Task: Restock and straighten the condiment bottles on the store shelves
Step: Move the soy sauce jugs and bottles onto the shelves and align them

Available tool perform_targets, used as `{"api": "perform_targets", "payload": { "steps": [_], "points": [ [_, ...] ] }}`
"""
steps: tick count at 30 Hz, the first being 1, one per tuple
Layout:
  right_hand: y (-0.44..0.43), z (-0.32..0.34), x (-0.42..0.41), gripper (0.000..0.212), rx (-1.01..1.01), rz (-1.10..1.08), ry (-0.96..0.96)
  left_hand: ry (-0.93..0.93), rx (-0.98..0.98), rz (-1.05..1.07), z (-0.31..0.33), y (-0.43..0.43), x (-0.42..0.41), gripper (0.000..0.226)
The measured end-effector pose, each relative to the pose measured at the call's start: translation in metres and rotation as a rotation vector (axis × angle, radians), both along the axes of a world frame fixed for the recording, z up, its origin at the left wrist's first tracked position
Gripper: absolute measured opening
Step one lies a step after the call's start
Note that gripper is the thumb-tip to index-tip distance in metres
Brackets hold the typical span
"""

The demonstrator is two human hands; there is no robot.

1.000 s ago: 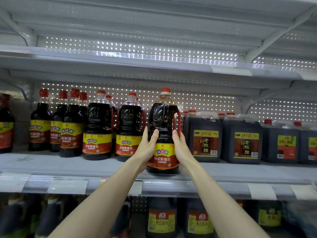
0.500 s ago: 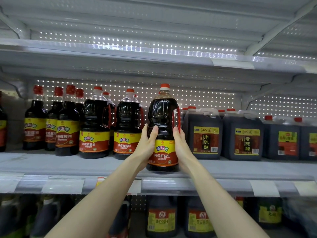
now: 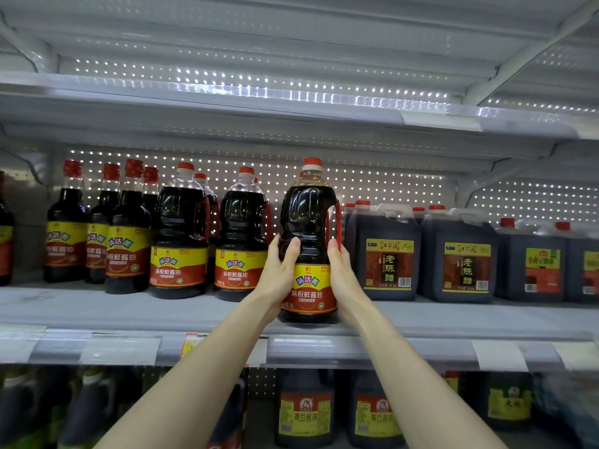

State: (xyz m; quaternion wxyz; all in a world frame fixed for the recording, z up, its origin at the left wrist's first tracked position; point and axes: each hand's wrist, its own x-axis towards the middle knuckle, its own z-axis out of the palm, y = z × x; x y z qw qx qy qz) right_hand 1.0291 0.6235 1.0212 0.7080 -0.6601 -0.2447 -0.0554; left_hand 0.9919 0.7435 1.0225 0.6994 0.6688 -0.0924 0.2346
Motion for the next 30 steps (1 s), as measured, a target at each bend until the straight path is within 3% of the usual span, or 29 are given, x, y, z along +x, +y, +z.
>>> {"api": "perform_targets", "payload": {
  "steps": [16,30],
  "points": [
    [-0.001,0.001,-0.002,0.056,0.014,0.032,0.047,0.005,-0.022,0.096,-0.003,-0.006,0.003,0.071],
    [-0.001,-0.003,-0.006,0.057,0.029,0.026,0.053,0.044,-0.002,-0.041,-0.005,0.006,0.002,0.069]
  ]
}}
